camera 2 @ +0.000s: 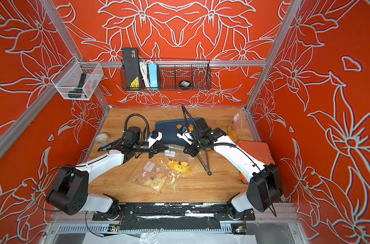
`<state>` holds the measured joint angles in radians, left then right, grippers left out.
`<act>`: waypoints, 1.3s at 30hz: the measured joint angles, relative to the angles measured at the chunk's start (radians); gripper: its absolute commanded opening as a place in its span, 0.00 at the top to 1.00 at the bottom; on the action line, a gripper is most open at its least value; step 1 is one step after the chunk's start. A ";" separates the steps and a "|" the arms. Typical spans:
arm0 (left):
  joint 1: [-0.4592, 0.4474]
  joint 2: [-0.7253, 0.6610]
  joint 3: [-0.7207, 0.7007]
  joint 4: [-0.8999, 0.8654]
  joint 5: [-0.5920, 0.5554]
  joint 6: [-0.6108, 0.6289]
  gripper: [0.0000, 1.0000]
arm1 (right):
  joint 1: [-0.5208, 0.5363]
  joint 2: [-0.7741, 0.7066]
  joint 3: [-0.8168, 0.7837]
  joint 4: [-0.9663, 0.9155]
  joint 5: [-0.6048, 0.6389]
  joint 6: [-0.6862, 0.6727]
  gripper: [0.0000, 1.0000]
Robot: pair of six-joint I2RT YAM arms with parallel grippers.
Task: Put the cookies into a resealable bag to prevent moisture
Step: Close the ziploc bag at the center of the board.
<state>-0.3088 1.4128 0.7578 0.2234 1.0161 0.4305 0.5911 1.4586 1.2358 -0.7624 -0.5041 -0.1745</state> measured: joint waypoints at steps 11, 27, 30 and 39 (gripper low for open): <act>0.000 -0.001 0.000 -0.002 0.003 0.000 1.00 | 0.014 0.008 0.015 0.026 -0.002 0.004 0.96; 0.000 -0.005 0.000 -0.006 0.013 0.004 1.00 | 0.040 0.040 0.045 0.045 -0.003 0.006 1.00; 0.000 -0.006 0.000 -0.006 0.014 0.004 1.00 | 0.042 0.047 0.048 0.048 -0.010 0.013 0.91; 0.000 -0.011 0.000 -0.006 0.015 0.005 1.00 | 0.052 0.064 0.059 0.070 -0.013 0.022 1.00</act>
<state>-0.3084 1.4014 0.7578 0.2169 1.0309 0.4351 0.6430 1.5230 1.2945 -0.6926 -0.5175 -0.1528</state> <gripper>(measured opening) 0.047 0.140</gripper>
